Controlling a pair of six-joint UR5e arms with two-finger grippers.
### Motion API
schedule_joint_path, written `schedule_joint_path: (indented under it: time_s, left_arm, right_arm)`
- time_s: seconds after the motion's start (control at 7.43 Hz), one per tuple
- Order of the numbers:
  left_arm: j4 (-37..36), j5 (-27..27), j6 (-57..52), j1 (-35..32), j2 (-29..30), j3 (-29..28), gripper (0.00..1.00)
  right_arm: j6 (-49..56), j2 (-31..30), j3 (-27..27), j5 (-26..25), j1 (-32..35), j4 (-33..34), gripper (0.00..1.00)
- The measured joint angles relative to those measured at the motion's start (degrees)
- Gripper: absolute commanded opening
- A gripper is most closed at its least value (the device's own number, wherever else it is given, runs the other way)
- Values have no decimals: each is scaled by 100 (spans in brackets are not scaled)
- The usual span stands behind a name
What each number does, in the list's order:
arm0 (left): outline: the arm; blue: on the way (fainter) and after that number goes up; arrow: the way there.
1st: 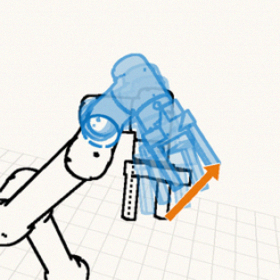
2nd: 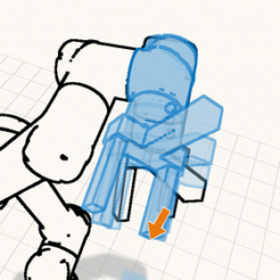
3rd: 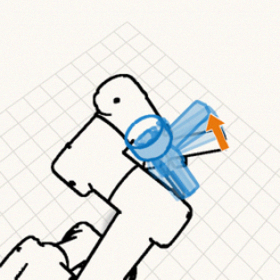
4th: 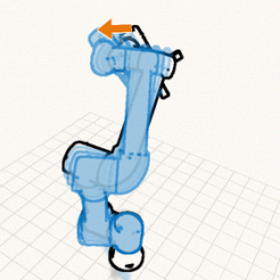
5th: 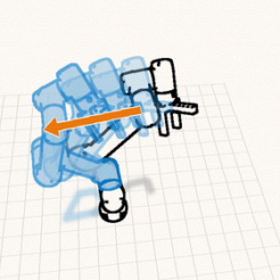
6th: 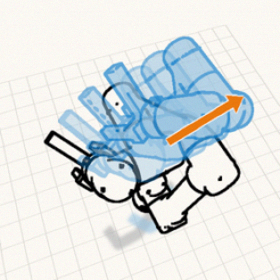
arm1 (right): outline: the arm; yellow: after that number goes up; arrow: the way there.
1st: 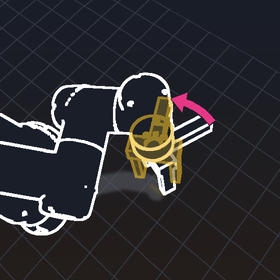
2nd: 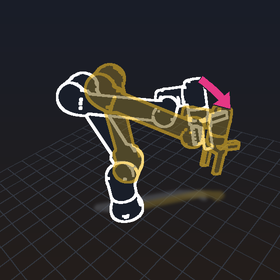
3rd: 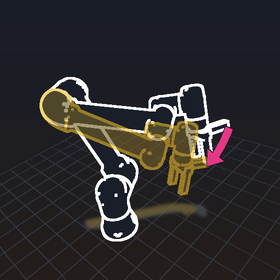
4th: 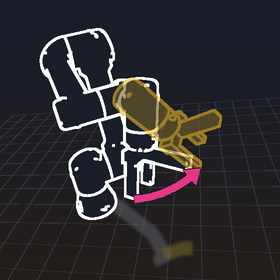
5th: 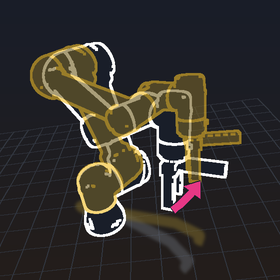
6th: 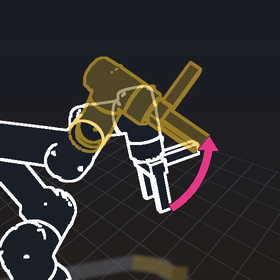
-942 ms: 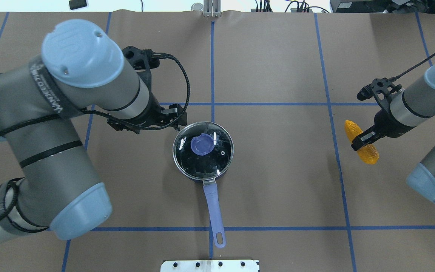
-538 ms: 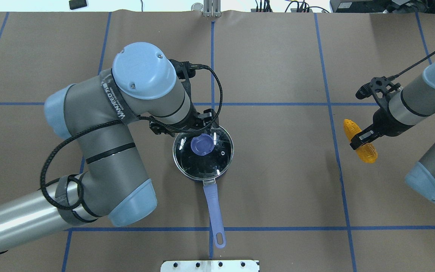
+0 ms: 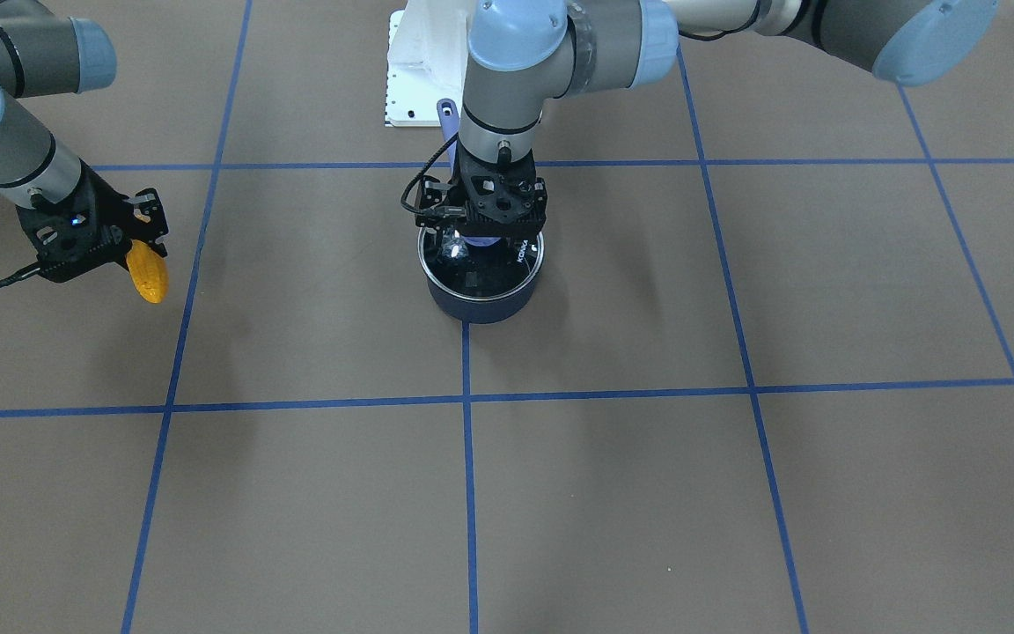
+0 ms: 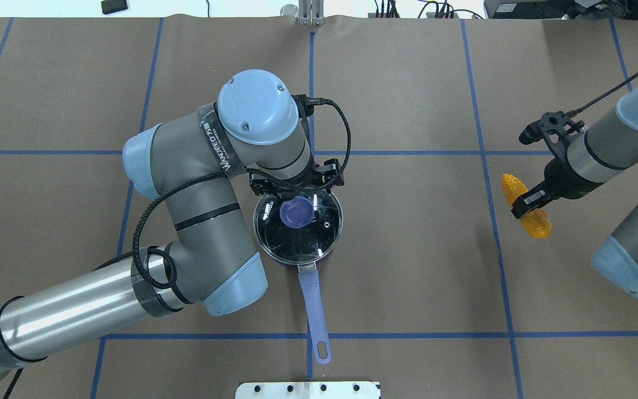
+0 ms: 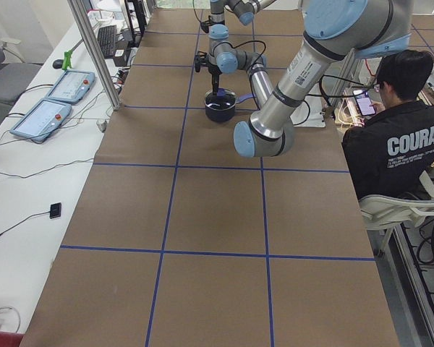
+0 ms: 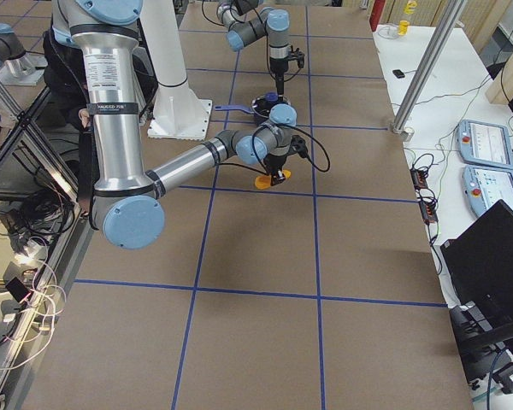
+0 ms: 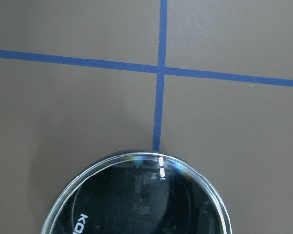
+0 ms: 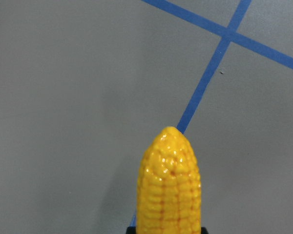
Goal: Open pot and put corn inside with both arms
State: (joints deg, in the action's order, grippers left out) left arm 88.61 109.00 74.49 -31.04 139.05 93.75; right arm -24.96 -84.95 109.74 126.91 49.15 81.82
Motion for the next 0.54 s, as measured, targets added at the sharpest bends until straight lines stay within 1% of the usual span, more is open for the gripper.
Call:
schedule_joint_path:
  time_s: [0.27,0.54]
  left_arm:
    - [-85,14,-35,0,-7,78,96]
    - [-414,26,-234,-6,-26,244,97]
  right_arm:
    - [0,3,2,0,-2,1,41]
    - [0,-3,1,-4,-2,1,41]
